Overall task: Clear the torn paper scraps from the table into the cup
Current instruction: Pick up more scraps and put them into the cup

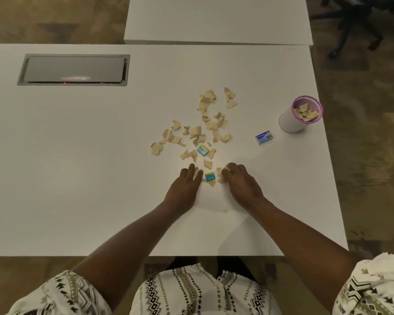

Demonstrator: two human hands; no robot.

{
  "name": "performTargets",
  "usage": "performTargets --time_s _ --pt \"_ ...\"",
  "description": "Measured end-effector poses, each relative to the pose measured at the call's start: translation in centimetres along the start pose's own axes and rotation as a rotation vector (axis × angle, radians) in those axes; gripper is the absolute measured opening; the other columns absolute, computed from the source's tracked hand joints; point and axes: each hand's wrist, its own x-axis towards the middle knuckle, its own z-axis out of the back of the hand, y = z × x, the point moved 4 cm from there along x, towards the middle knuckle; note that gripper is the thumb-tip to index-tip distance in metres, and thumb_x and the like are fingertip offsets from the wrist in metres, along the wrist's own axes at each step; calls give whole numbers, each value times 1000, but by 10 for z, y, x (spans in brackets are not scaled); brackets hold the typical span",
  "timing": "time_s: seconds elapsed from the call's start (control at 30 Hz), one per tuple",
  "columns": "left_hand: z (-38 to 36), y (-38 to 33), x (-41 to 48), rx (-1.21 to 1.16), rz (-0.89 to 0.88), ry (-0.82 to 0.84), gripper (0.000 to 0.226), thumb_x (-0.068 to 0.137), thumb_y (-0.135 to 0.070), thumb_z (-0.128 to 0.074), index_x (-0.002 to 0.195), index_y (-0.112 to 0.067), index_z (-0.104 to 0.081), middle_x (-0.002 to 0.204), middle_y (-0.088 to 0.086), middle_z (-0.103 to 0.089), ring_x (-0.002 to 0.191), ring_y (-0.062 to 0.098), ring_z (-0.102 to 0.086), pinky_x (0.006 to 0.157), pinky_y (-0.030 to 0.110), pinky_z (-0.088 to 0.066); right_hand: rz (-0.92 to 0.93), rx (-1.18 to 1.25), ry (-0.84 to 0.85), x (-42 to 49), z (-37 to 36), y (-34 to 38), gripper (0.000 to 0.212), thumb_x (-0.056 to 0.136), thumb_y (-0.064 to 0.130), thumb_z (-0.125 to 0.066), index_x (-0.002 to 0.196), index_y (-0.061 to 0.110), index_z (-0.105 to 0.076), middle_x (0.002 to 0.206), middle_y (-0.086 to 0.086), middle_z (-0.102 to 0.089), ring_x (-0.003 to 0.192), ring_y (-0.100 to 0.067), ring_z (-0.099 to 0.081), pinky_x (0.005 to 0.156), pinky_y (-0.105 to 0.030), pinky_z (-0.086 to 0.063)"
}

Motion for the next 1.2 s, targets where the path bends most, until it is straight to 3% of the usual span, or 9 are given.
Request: performTargets --time_s 0.17,0.27,0.37,0.5,0.63,0.77,0.93,1.13,1.2 --pt "5 3 -4 36 -74 -16 57 89 -8 -60 143 -6 -39 134 15 -44 113 30 -48 75 38 -55 50 -33 -23 -1 -2 -1 27 96 4 -45 118 12 -56 120 -11 -51 106 -29 -48 67 -38 -48" --pt "9 2 -4 59 -100 -61 31 90 -4 -59 121 -5 -55 115 13 -53 97 28 -52 63 36 -52 58 -13 -75 -1 0 -4 23 92 1 -48 108 11 -60 109 -11 -55 96 -29 -51 62 -36 -42" --pt "11 1 -3 65 -95 -58 17 91 -3 -55 108 -7 -58 109 12 -54 93 28 -52 62 37 -49 -14 142 -138 2 4 -9 17 94 3 -50 100 10 -65 97 -10 -59 86 -27 -53 64 -36 -44" --pt "13 1 -2 55 -88 -70 13 90 -2 -56 102 -6 -59 103 14 -57 88 29 -53 59 37 -43 -211 469 -222 3 11 -20 14 93 8 -57 94 9 -71 89 -8 -68 82 -22 -61 71 -31 -48" --pt "14 2 2 17 -50 -54 14 97 -7 -48 108 -8 -56 106 12 -54 93 27 -52 67 36 -45 -369 689 -238 0 12 -32 11 90 10 -64 93 13 -75 91 0 -73 81 -10 -62 75 -19 -48" --pt "20 6 9 -178 121 -61 11 97 -12 -49 97 -8 -59 97 10 -58 85 23 -54 69 33 -44 -489 934 -213 -3 14 -49 12 88 7 -68 95 12 -76 90 4 -74 82 -12 -70 83 -31 -59" --pt "38 15 15 -487 381 -171 16 93 -10 -52 89 -7 -67 90 8 -64 82 23 -58 73 39 -51 -539 1138 -229 -9 28 -68 9 90 9 -68 95 13 -75 95 2 -76 75 -12 -74 79 -29 -61" --pt "77 -11 40 -616 347 -277 10 91 -12 -61 85 -7 -68 86 3 -68 81 18 -61 72 27 -47 -551 1233 -300 -6 64 -98 14 88 12 -72 100 8 -74 101 -3 -75 81 -19 -73 65 -19 -58" --pt "95 -32 57 -667 303 -300 11 91 -11 -61 84 -5 -68 84 3 -69 80 16 -61 72 27 -47 -560 1235 -344 -3 79 -113 13 87 15 -73 99 9 -74 97 -4 -74 73 -17 -72 63 -18 -55"
